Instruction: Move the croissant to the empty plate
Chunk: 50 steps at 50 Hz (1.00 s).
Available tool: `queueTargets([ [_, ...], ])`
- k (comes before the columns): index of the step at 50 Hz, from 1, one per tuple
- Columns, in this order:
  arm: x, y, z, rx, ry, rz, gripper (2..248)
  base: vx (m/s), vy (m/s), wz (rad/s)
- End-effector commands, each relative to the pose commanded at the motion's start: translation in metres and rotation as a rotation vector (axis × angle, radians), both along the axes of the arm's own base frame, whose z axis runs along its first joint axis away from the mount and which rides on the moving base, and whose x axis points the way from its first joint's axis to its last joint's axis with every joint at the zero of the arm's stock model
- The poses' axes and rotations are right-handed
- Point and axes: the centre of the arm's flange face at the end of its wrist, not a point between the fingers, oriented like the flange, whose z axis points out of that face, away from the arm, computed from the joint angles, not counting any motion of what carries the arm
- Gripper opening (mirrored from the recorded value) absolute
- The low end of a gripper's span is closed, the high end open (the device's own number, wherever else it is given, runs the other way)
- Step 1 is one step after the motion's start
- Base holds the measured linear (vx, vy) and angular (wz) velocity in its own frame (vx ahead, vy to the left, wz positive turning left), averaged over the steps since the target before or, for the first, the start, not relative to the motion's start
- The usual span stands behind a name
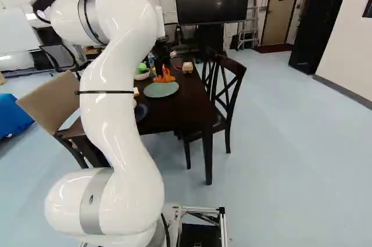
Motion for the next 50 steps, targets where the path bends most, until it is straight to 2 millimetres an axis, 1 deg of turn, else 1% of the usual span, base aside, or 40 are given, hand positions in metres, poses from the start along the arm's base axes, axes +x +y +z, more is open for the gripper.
queueTargets([
  [32, 0.026, 0.011, -0.049, 0.002, 0.003, 0.008, 131, 0.0, 0.0, 0.0],
  [47, 0.036, 0.012, -0.07, 0.002, -0.009, 0.006, 131, 0.0, 0.0, 0.0],
  [50, 0.036, 0.012, -0.07, 0.002, -0.009, 0.006, 131, 0.0, 0.0, 0.0],
])
